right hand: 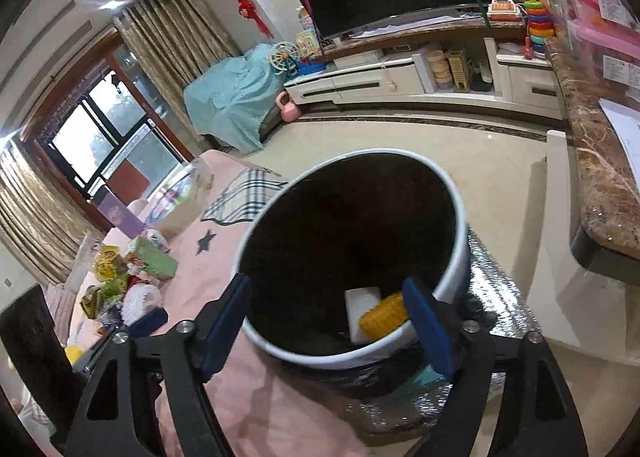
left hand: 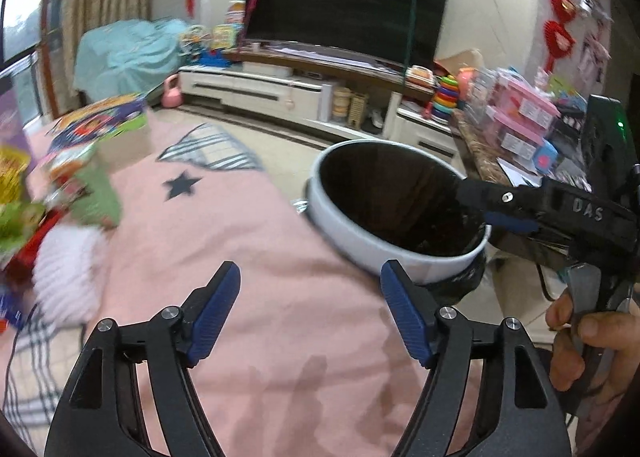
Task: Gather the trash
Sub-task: 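Grasp the crumpled snack wrapper with the left tool while the right tool grasps the white foam net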
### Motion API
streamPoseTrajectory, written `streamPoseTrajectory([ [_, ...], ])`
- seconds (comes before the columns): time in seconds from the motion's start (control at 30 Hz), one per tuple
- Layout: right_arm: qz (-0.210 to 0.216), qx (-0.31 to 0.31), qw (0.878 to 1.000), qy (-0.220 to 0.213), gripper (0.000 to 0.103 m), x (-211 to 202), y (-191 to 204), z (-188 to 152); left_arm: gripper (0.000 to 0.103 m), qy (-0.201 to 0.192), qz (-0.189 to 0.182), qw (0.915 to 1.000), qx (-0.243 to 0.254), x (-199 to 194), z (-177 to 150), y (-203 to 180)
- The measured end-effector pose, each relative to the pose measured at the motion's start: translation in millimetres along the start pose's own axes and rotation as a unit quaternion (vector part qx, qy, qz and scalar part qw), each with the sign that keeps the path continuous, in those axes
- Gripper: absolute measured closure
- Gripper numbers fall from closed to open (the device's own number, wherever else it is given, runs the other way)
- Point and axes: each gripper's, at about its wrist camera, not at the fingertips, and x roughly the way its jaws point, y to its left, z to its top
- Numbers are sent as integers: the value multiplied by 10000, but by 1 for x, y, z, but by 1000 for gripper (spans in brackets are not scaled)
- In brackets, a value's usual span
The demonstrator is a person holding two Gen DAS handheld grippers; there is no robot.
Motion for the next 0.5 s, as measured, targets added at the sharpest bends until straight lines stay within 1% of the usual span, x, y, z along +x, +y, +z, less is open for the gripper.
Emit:
streamPoseTrajectory([
  [0.23,214,-115,9997,-18,18,3,31,-15,28,-9,373,9980,-513,-26,-25,47],
  [0.5,593,-261,9975,280,18,25,77,-42,28,-90,811,9916,-1000,-55,-50,95],
])
